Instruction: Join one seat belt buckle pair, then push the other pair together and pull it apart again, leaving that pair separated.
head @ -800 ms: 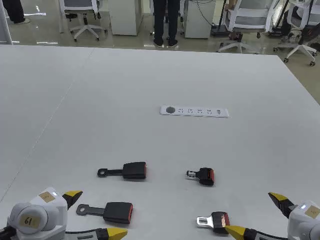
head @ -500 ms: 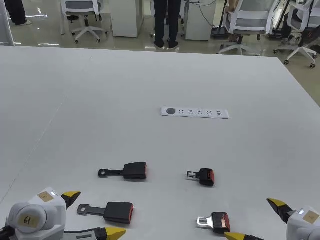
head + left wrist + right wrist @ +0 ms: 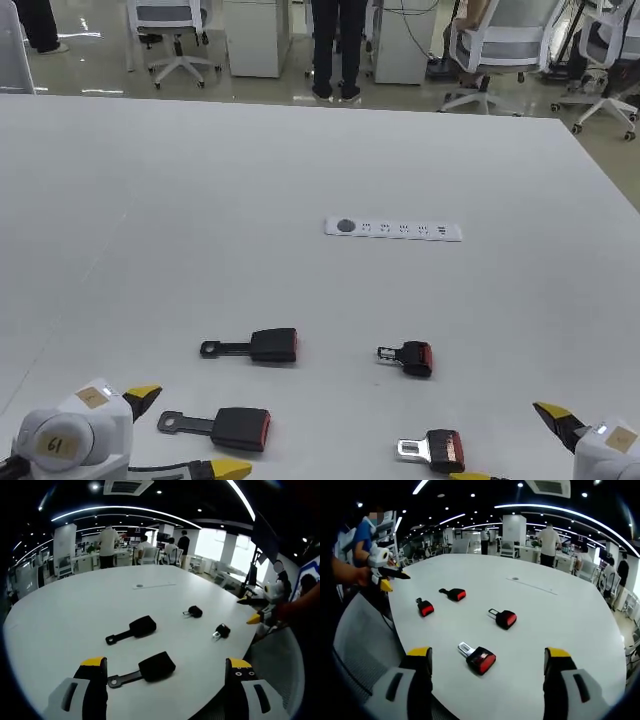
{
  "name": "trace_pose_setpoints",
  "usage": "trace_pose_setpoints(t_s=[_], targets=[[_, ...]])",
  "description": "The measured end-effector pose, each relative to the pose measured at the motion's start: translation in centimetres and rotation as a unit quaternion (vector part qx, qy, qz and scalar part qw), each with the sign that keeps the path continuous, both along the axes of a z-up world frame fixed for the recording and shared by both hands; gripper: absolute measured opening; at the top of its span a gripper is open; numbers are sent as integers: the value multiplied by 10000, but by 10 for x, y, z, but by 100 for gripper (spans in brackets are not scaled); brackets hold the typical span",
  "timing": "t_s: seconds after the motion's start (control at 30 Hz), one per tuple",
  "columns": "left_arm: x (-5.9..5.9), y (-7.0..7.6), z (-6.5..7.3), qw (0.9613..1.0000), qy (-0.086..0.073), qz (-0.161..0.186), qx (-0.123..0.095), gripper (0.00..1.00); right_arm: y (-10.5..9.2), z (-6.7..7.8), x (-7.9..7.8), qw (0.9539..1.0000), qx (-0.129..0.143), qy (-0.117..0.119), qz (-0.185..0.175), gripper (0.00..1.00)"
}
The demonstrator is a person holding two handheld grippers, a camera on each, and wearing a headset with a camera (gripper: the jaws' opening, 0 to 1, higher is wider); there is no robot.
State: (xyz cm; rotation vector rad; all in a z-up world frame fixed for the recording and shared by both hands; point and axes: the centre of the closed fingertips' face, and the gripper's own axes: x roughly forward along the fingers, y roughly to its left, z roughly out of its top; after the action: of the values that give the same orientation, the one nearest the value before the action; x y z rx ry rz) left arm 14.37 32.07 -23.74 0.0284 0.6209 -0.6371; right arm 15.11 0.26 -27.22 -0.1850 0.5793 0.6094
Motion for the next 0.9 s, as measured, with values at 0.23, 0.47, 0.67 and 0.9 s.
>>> trace_pose_setpoints(t_s=[0.23,0.47,0.67,0.9], targets=[[1,-1,0,10000,-8,9,-21,100,3,0,-1,10000,16,3,4,95],[1,1,-6,10000,-4,-46,44,99,3,-2,-3,10000,17,27,20,95],[3,4,-9,10000,-9,-31,50,99,4,-1,-4,10000,27,35,44,95],[3,6,-8,10000,-32,-11,23,99,5,-1,-5,10000,27,44,73,95]])
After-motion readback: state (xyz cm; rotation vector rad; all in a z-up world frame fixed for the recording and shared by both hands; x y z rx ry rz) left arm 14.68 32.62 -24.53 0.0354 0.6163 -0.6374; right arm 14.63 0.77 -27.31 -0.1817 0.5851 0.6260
